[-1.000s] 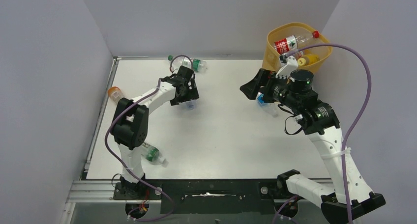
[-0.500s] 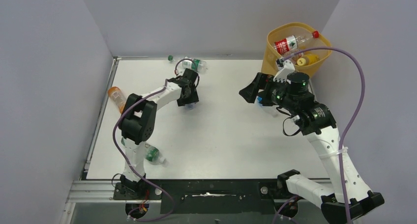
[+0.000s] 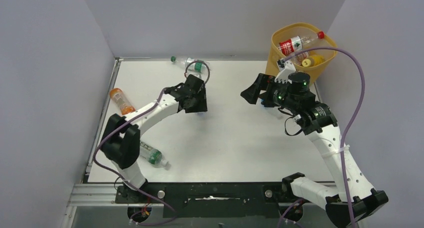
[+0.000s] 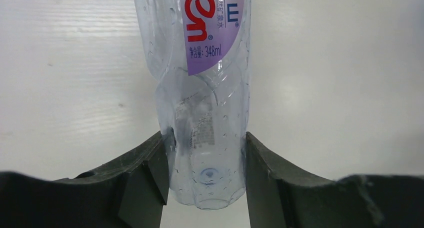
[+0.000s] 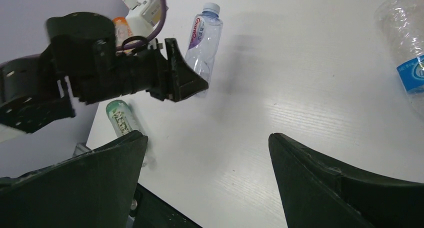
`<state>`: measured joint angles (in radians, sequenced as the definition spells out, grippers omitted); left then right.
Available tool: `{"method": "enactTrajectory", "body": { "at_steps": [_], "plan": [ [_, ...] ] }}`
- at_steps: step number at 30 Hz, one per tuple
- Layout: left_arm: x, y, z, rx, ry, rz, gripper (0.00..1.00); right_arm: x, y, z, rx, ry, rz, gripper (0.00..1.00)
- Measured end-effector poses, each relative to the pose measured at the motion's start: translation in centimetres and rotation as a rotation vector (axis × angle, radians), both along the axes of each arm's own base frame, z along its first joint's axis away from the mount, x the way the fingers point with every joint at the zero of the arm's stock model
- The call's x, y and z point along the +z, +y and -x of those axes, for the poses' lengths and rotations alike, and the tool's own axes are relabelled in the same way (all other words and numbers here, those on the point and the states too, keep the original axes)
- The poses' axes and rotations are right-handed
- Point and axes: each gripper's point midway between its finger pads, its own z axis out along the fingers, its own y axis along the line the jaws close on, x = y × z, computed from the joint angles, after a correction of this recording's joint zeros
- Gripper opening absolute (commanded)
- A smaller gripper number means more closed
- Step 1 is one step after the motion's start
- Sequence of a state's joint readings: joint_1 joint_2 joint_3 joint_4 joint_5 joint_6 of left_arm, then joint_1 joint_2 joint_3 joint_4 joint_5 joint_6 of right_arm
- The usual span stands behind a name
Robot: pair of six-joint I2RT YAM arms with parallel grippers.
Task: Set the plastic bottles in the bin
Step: Pick up the plastic bottle at the center of the board.
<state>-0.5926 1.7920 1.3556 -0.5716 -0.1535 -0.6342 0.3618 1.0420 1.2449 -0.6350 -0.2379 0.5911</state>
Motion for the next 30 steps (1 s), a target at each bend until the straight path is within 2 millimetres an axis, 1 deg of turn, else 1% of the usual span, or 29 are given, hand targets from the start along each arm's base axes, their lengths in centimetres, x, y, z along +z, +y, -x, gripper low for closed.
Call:
{"method": "enactTrajectory", "body": {
  "at_steps": [2, 5, 8, 10, 12, 15, 18, 21, 23, 26, 30],
  "plan": [
    [2.5, -1.8, 2.1, -0.081, -0.031, 0.066, 0.42, -0.2, 0.4, -0.2, 0.010, 0.015, -0.010, 0.98],
    [6.7, -4.3, 6.3, -0.220, -0.076, 0.197, 0.42, -0.5, 1.0, -0.5, 0.023, 0.035, -0.028, 0.98],
    [10.4, -5.5, 9.9, -0.333, -0.115, 0.331, 0.42, -0.4, 1.5, -0.8, 0.036, 0.042, -0.055, 0.99],
    [12.6, -5.9, 11.7, -0.390, -0.142, 0.407, 0.43, 0.1, 1.9, -0.9, 0.046, 0.040, -0.078, 1.00],
    [14.6, -6.4, 13.2, -0.446, -0.171, 0.475, 0.43, 0.8, 2.3, -1.0, 0.055, 0.035, -0.100, 0.98],
    [16.9, -7.3, 14.9, -0.518, -0.201, 0.550, 0.43, 2.0, 2.8, -1.3, 0.066, 0.020, -0.130, 0.96],
    [18.1, -8.3, 16.4, -0.585, -0.212, 0.604, 0.43, 3.3, 3.2, -1.7, 0.074, 0.001, -0.154, 0.94],
    [18.2, -9.1, 17.6, -0.627, -0.201, 0.631, 0.43, 4.1, 3.4, -2.0, 0.078, -0.010, -0.171, 0.92],
    [18.1, -9.5, 18.3, -0.644, -0.189, 0.641, 0.43, 4.2, 3.6, -2.1, 0.081, -0.012, -0.178, 0.89],
    [18.3, -9.9, 18.8, -0.661, -0.185, 0.654, 0.43, 4.2, 3.8, -2.1, 0.087, -0.006, -0.188, 0.86],
    [18.6, -10.2, 18.9, -0.665, -0.193, 0.667, 0.43, 4.1, 3.9, -2.1, 0.085, 0.006, -0.196, 0.84]
  ]
}}
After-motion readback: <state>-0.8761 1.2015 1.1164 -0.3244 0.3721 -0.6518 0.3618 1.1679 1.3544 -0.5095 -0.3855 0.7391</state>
